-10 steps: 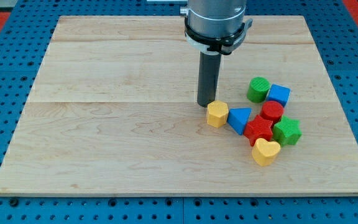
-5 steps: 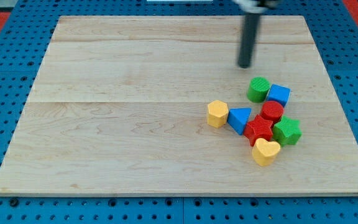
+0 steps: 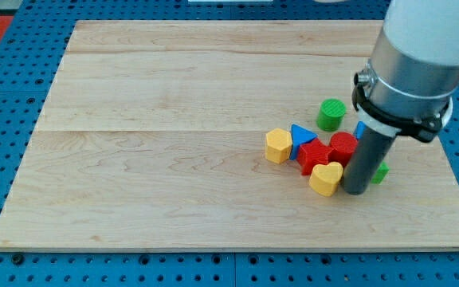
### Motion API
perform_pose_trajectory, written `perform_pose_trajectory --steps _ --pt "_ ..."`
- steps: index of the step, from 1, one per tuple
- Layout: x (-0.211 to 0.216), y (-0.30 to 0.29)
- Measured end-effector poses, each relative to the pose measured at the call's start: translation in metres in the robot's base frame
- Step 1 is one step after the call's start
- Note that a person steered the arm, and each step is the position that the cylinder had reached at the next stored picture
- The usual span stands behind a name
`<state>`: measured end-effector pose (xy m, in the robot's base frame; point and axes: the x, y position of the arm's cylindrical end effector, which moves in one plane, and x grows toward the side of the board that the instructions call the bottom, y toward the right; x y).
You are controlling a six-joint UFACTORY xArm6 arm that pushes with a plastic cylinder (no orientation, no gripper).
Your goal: Move the yellow heart to the right side of the yellow hexagon
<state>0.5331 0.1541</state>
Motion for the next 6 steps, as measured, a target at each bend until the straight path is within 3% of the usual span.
perform_pose_trajectory --steps 1,2,4,6 --pt "-0.011 -0.013" --pt "0.008 -0.01" --pt "0.028 -0.069" --pt "-0.024 -0.063"
